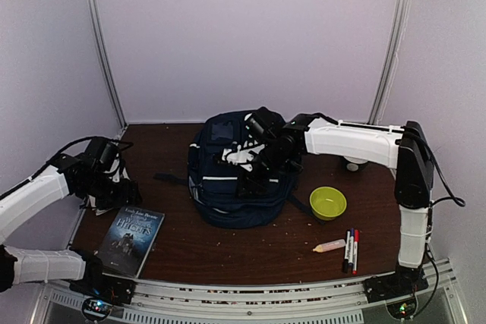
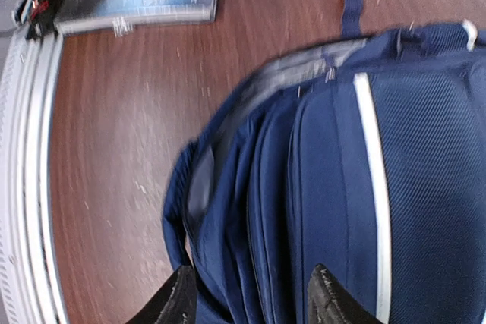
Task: Pack the student bag
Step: Place the largest pocket of the student bag, then move the book to the center of the board.
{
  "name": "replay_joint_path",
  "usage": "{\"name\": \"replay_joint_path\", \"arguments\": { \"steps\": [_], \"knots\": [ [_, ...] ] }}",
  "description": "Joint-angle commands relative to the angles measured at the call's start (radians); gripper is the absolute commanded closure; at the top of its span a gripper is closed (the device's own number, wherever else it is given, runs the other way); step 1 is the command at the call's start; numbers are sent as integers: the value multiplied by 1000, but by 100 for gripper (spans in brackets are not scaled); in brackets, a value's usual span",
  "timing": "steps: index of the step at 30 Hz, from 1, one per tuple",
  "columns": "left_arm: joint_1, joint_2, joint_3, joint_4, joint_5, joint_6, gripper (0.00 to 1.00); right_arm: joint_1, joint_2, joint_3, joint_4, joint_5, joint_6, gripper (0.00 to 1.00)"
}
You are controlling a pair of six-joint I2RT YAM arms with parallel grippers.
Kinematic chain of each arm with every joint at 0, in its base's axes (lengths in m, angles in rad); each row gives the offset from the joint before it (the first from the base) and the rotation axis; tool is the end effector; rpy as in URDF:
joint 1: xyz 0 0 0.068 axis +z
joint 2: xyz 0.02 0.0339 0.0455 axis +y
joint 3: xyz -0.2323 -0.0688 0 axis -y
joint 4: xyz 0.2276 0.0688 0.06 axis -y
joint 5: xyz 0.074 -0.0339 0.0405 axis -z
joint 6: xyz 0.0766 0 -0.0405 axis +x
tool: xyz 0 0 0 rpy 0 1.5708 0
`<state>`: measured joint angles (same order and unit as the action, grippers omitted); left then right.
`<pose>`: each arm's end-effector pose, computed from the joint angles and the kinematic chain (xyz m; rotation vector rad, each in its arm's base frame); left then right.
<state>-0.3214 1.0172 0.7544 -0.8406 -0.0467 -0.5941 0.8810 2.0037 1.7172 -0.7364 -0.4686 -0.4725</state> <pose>0.1919 -0.0601 0.1755 -0.3809 2.6660 -0.2269 0.2450 0.3513 0.1961 -1.7645 1.9181 0.7560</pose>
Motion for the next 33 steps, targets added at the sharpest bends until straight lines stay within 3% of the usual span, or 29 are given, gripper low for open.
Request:
{"name": "replay_joint_path", "arguments": {
  "steps": [1,7,10,16,19,25,33],
  "knots": [
    [146,43,-49,-9,166,-44,16,63,-7,69,32,-27,65,49],
    [370,130,-81,8,166,-74,11,145,98,153,62,-6,92,48],
    [415,167,-80,15,135,-74,11,147,138,191,63,-14,106,47],
    [422,220,-98,20,81,-101,10,129,187,251,0,-32,55,44],
    [422,252,-107,21,142,-102,10,110,203,260,9,-111,102,44],
    [405,218,-124,45,192,-88,11,135,214,267,2,-104,99,44],
    [252,252,-216,148,330,-162,13,144,161,160,81,-118,175,44]
  ]
}}
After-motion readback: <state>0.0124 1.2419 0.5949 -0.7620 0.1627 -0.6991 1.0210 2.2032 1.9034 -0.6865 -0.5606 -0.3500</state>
